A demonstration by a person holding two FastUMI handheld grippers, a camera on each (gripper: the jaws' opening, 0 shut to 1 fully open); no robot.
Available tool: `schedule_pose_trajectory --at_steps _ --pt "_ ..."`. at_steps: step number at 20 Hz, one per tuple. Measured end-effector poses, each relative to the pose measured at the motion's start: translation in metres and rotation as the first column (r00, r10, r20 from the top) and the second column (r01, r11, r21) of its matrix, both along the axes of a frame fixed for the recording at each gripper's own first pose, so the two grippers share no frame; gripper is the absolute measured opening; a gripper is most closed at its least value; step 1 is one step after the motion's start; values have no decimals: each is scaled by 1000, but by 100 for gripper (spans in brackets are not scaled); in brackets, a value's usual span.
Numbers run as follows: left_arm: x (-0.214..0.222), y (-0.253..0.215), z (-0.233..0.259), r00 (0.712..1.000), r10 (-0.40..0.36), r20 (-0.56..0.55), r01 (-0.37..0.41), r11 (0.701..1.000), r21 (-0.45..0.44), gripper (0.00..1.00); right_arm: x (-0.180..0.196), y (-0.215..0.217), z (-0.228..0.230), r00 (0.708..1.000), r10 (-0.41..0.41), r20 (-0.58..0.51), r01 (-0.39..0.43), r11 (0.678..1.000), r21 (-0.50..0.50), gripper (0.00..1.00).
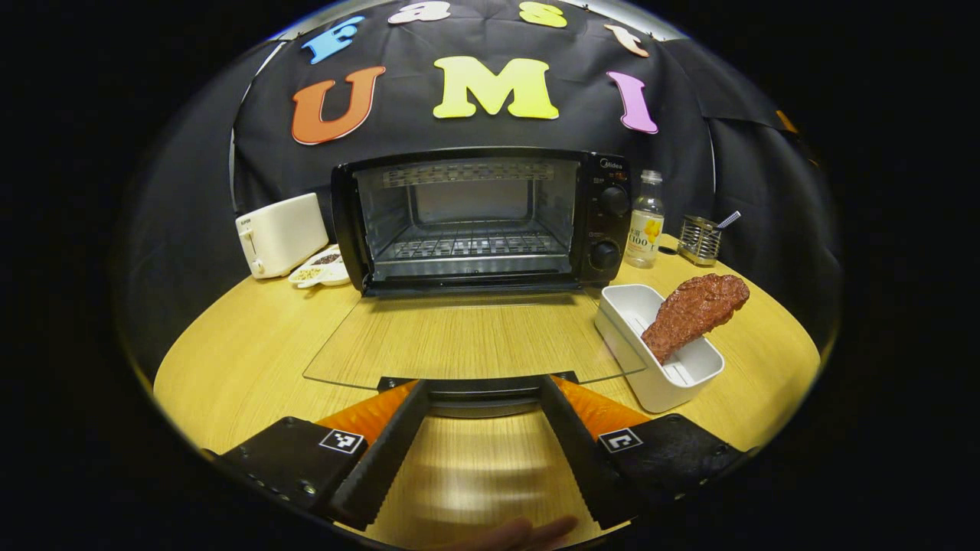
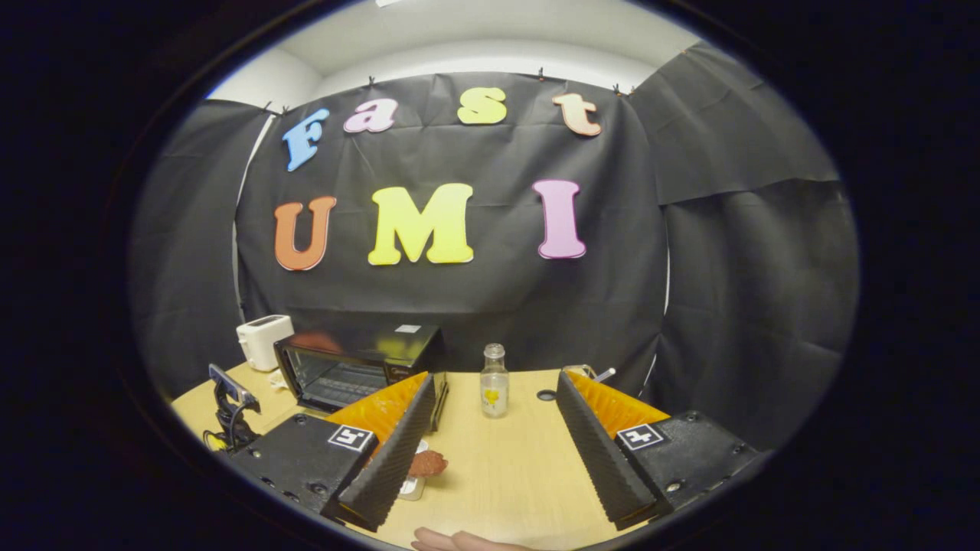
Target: Open the electric oven with the left hand, put the food in, and close the electric oven.
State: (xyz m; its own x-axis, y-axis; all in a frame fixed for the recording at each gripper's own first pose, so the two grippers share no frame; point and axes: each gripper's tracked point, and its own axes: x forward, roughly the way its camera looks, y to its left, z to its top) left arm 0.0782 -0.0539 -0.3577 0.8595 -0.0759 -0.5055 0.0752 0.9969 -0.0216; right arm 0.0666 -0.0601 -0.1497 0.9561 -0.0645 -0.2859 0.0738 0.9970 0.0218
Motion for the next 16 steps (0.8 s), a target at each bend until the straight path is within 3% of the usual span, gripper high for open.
schedule_pose_trajectory --at_steps 5,8,10,16 --pt "-2 6 24 999 9 40 -8 999 -37 95 1 6 -7 999 33 -30 -33 999 -5 96" --pt "-4 15 61 994 24 106 -20 999 -39 95 6 10 -19 995 62 -73 -63 998 -2 100" --pt "-3 21 94 985 31 169 -23 999 -47 95 13 12 -34 988 91 -121 -92 996 -1 96" --pt "-11 53 194 941 72 332 -72 997 -11 95 40 18 -85 929 201 -310 -179 979 99 100"
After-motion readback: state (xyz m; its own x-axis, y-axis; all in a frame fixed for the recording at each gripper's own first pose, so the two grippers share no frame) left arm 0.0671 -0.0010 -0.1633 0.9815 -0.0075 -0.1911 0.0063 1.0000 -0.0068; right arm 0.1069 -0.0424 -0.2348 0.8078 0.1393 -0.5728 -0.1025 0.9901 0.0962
